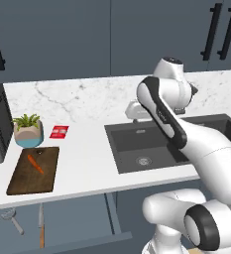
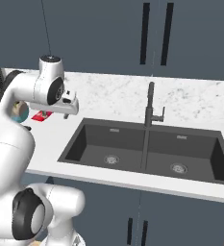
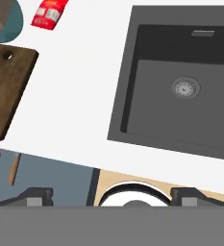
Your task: Place the appropriate cutting tool for cutting the carrot skin on the cutting board.
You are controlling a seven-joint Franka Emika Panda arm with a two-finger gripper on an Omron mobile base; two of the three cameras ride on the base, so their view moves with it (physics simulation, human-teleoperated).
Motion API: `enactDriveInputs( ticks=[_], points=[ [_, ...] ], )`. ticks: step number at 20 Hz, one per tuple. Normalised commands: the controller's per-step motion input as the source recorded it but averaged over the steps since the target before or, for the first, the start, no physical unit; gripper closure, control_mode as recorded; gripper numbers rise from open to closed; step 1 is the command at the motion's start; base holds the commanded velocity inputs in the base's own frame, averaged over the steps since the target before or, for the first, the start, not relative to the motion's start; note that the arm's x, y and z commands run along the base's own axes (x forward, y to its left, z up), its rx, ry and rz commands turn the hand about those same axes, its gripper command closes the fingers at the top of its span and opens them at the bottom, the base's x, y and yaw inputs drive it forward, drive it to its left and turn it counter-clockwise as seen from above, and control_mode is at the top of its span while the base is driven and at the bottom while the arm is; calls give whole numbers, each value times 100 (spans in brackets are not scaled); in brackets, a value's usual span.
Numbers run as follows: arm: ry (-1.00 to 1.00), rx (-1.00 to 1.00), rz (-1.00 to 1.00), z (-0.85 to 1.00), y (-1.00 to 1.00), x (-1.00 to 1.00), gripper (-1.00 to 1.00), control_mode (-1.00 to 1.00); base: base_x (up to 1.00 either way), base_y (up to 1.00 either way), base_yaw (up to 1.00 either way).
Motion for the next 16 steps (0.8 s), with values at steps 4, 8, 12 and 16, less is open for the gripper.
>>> enactDriveInputs(
  ticks=[4,8,12,16],
  points=[
    [5,9,12,-22,59,0,-100,-100,0,0,0],
    [6,7,12,-22,64,0,-100,-100,0,0,0],
    [6,4,15,-22,72,0,-100,-100,0,0,0],
    [6,0,16,-19,75,0,-100,-100,0,0,0]
  ],
)
